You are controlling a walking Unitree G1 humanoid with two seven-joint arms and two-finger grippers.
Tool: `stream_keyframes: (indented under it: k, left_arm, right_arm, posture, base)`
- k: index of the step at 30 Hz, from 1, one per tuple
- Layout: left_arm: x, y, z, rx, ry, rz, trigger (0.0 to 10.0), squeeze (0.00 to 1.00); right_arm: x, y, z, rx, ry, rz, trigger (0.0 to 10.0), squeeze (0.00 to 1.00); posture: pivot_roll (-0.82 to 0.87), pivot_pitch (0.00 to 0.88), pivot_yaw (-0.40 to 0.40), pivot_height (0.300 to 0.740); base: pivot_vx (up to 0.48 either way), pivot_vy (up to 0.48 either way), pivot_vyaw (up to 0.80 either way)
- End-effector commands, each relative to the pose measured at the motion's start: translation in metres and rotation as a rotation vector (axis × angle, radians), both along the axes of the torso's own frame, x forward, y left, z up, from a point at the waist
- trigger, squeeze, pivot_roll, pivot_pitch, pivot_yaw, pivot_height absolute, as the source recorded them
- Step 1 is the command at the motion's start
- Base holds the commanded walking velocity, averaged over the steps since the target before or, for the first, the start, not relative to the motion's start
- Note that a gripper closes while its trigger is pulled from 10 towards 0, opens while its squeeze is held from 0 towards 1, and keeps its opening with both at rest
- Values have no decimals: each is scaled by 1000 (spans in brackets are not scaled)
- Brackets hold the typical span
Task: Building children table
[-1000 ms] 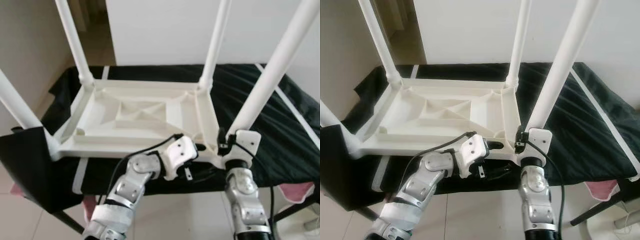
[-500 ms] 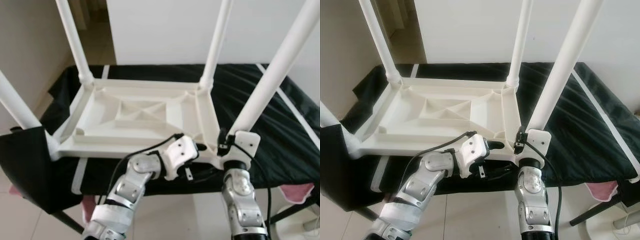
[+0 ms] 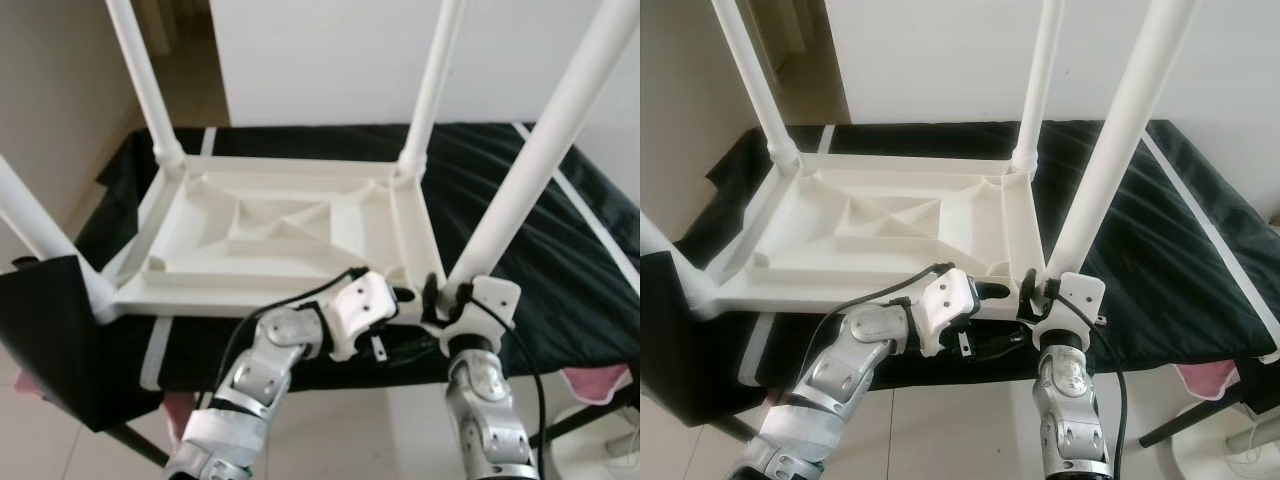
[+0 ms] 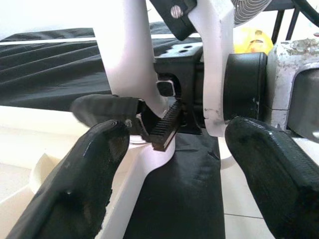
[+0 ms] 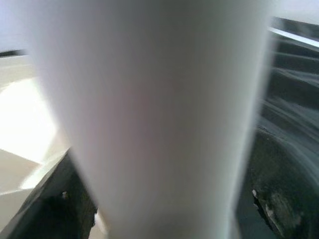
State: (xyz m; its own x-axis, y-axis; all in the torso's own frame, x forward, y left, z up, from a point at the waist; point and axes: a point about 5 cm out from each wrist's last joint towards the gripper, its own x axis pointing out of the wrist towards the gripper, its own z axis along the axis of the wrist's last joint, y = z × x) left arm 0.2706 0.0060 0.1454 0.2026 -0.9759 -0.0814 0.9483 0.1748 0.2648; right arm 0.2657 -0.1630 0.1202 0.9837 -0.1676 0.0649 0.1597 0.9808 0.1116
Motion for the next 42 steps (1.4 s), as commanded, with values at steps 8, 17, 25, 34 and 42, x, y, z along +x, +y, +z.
stream_keyframes:
  k: [8, 17, 25, 34, 42]
  left_arm:
    - [1, 0, -1, -20, -3, 69, 10000, 0]
    - [0, 1, -1, -6, 0, 48, 10000, 0]
    - [-4, 0, -4, 21, -1, 5, 10000, 0]
    - [-3, 0, -3, 18, -2, 12, 10000, 0]
    - [-4, 0, -4, 19, 0, 10, 10000, 0]
  right_arm:
    - [-4, -18, 4, -65, -27, 160, 10000, 0]
    - [-2, -24, 9, -153, -44, 352, 10000, 0]
    - [7, -30, 15, -192, -40, 504, 8667, 0]
    - [5, -33, 8, -199, -9, 544, 0, 0]
    - [6, -39, 3, -193, 12, 535, 10000, 0]
  posture:
    - [-104, 4, -4, 740]
    - [-105, 0, 4, 740]
    - [-105, 0, 4, 740]
    - [-98, 0, -3, 740]
    - [-101, 0, 0, 740]
  base:
    - [0, 0, 0]
    - [0, 0, 0]
    - [0, 0, 0]
    - [0, 0, 0]
    - [0, 0, 0]
